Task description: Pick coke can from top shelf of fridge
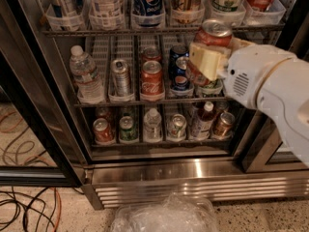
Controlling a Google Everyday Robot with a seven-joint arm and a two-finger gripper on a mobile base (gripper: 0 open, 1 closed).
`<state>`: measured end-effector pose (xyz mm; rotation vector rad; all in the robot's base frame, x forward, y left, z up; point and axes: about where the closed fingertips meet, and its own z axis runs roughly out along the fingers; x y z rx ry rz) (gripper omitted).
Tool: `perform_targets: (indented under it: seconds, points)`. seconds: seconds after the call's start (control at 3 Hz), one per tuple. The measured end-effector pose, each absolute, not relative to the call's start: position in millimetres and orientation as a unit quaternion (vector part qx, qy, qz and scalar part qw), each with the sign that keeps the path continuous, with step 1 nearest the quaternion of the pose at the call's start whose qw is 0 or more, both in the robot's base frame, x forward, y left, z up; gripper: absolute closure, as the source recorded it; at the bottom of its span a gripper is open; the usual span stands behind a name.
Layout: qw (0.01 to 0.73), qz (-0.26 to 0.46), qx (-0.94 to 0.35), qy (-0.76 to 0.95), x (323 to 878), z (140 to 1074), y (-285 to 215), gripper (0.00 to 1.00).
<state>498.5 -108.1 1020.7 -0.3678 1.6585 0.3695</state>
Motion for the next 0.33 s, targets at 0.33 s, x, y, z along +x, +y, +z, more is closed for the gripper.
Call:
perform_targets:
  seconds: [0.33]
  points:
    - [0.626,0.188,-0.186,0.733,460.1,1015.6,-91.8,1.0]
